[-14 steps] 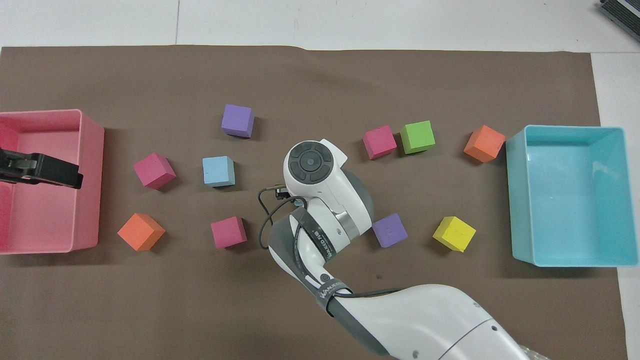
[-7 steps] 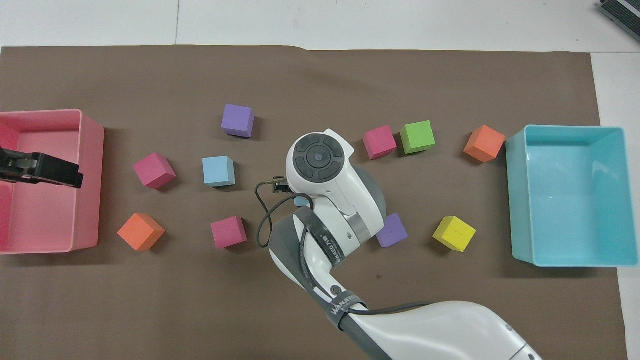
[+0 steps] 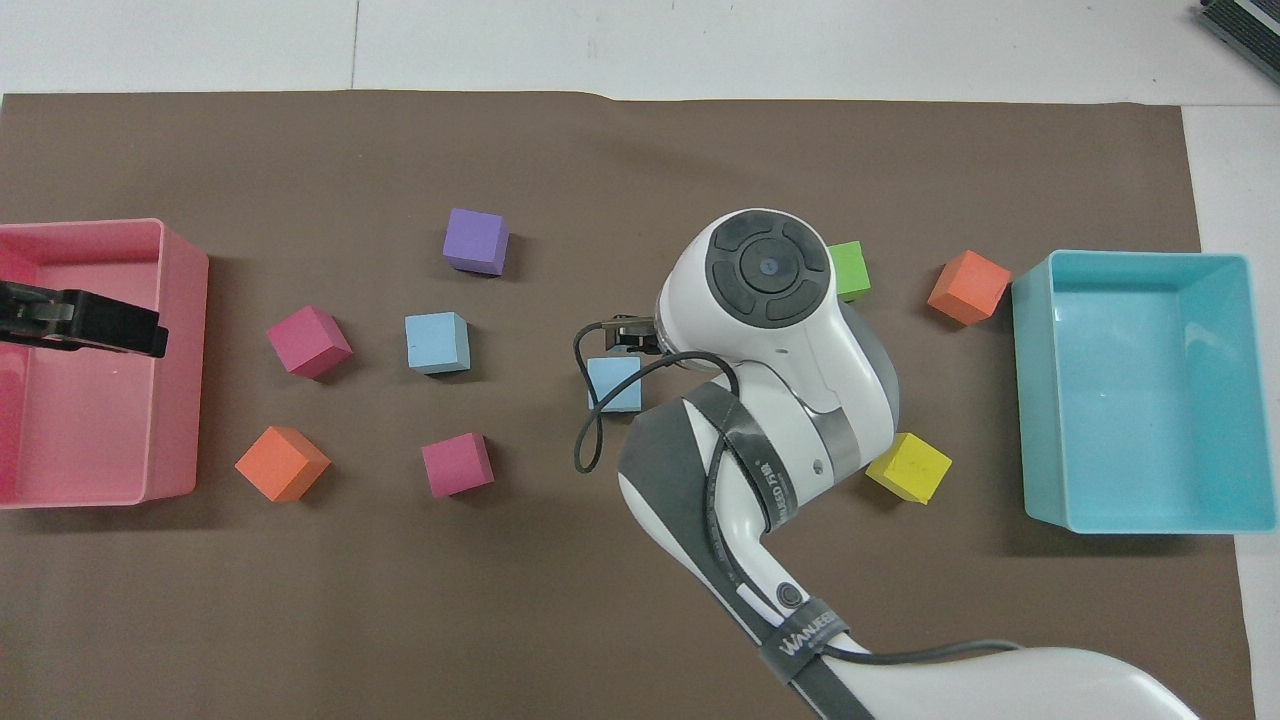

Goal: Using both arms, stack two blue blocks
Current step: 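Set the cube down, open the right gripper and lift slightly, then grasp the other light blue cube with the left gripper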

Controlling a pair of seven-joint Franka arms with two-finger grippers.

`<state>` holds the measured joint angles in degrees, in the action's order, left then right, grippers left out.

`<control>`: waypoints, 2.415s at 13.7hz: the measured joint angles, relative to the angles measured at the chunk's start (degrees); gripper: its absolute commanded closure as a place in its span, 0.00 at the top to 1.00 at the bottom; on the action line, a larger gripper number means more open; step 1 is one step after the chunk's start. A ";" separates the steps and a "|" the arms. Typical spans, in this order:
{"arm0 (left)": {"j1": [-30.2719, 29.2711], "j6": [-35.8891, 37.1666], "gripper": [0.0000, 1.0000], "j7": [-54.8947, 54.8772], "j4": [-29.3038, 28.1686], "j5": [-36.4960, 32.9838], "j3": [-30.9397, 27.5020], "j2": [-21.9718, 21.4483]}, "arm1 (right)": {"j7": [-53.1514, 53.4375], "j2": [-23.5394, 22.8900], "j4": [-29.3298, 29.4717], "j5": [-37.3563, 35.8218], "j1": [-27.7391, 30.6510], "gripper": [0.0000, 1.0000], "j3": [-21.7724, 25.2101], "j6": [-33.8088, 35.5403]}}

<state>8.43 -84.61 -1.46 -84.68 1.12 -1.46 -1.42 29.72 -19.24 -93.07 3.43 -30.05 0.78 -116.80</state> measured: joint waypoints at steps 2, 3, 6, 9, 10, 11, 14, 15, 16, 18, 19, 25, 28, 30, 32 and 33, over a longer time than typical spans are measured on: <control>0.01 -0.85 1.00 0.00 -0.02 0.00 0.21 0.14 | -4.15 0.00 -1.94 6.80 2.21 1.00 -0.01 -1.04; 0.01 -1.57 1.00 0.00 -0.07 0.00 0.41 0.43 | -7.79 0.00 -2.76 10.50 3.73 1.00 0.02 -1.36; 0.17 -4.82 1.00 0.00 -0.44 0.00 0.89 2.40 | -13.41 0.00 -4.23 18.25 7.46 0.84 0.06 -1.39; 0.71 -9.80 1.00 0.00 -2.45 0.02 1.64 5.46 | -15.90 -0.05 -6.26 23.64 7.89 0.22 0.01 -1.73; 1.12 -11.49 1.00 0.00 -3.50 0.02 1.66 6.01 | -17.52 -0.08 -7.39 25.75 8.18 0.06 0.04 -2.33; 1.51 -13.16 1.00 0.00 -4.68 0.02 1.68 6.33 | -18.92 -0.11 -8.49 27.59 8.80 0.00 0.05 -2.81; 2.47 -18.87 1.00 0.08 -8.84 0.07 1.78 6.94 | -20.49 -0.14 -10.35 31.49 10.37 0.00 0.06 -2.89; 3.16 -20.36 1.00 0.79 -9.83 0.08 1.79 7.60 | -21.80 -0.19 -10.85 33.17 10.83 0.00 0.05 -2.90; 4.05 -21.84 1.00 2.15 -10.51 0.08 1.84 8.61 | -23.31 -0.29 -11.39 34.86 11.32 0.00 0.07 -2.90; 6.15 -25.52 1.00 5.39 -11.77 0.08 1.86 11.09 | -25.08 -0.83 -12.43 38.47 12.09 0.00 0.07 -2.91; 7.25 -28.17 1.00 7.06 -12.93 0.08 1.91 12.41 | -25.88 -1.41 -12.74 40.67 12.31 0.00 0.07 -2.92; 9.79 -41.08 1.00 11.80 -19.61 0.08 1.91 17.58 | -29.61 -4.56 -14.33 53.45 12.69 0.00 0.05 -3.68; 9.86 -42.89 1.00 11.95 -21.43 0.08 1.90 18.29 | -30.55 -5.71 -15.17 56.08 12.66 0.00 -0.05 -4.85; 10.14 -45.44 1.00 12.55 -23.24 0.08 1.92 18.48 | -30.55 -5.82 -15.23 57.33 12.65 0.00 -0.10 -4.87; 10.20 -47.81 1.00 13.19 -24.46 0.08 1.85 18.67 | -30.63 -6.36 -15.41 59.85 12.53 0.00 -0.11 -4.99; 10.19 -48.66 1.00 13.33 -24.67 0.08 1.72 18.69 | -30.75 -6.76 -15.43 60.60 12.41 0.00 -0.14 -5.27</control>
<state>18.62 -133.27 11.86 -109.36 1.20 0.26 17.27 -1.03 -26.00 -108.51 64.03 -17.64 0.64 -122.08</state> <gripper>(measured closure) 0.000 0.991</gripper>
